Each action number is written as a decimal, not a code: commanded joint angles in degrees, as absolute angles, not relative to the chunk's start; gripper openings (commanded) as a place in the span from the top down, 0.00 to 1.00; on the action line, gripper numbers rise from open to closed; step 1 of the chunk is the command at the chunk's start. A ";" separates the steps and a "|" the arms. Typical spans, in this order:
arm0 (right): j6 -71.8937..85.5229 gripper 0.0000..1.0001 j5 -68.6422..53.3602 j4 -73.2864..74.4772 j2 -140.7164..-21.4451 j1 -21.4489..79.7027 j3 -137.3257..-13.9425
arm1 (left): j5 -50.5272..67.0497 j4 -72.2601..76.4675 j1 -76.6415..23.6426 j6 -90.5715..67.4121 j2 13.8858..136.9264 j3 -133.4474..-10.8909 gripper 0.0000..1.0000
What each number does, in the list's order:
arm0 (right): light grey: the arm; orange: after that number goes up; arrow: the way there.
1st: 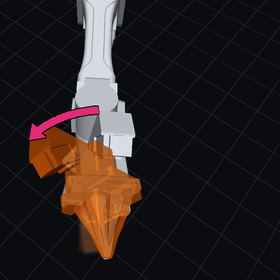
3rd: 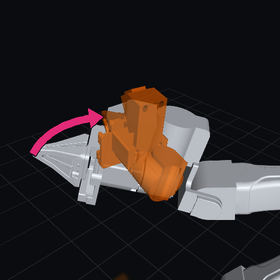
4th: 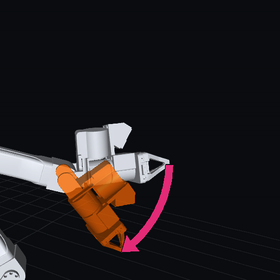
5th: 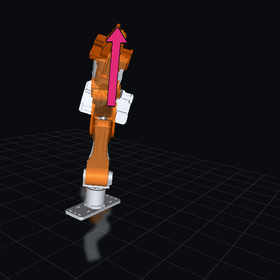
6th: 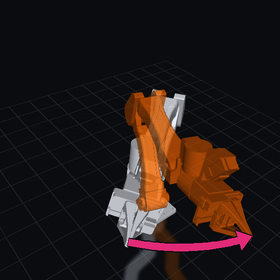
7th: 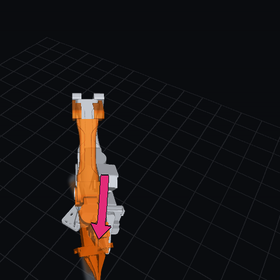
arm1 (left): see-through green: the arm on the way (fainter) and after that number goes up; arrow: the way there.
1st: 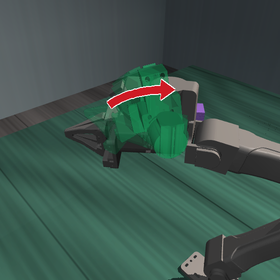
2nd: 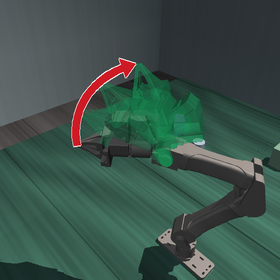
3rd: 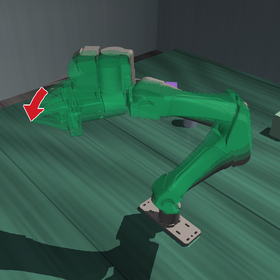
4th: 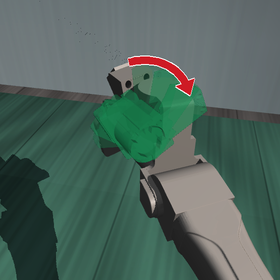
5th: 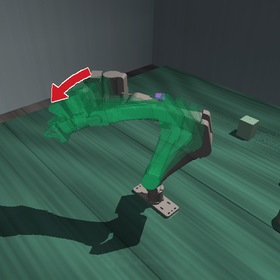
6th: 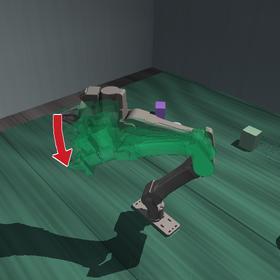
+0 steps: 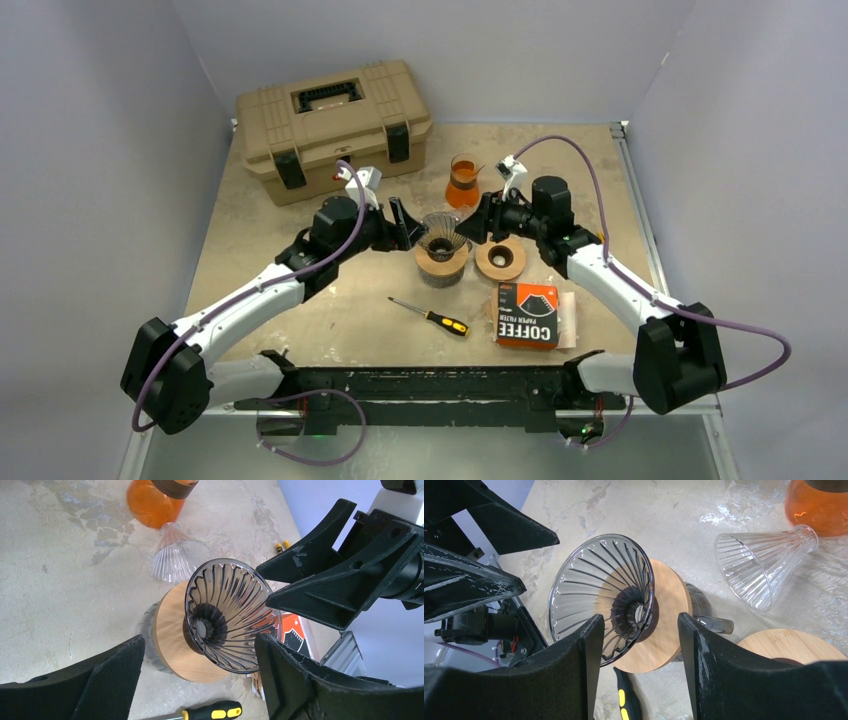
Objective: Place the coffee filter in the dripper
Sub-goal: Place the coffee dripper in the dripper holder.
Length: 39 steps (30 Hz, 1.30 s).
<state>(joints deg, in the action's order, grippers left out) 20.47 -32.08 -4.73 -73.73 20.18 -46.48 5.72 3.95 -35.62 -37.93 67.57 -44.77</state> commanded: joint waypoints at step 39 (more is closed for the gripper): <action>19.60 0.48 -32.17 -6.99 -75.38 20.13 -47.49 | 9.20 10.75 -35.15 -40.22 73.53 -42.98 0.25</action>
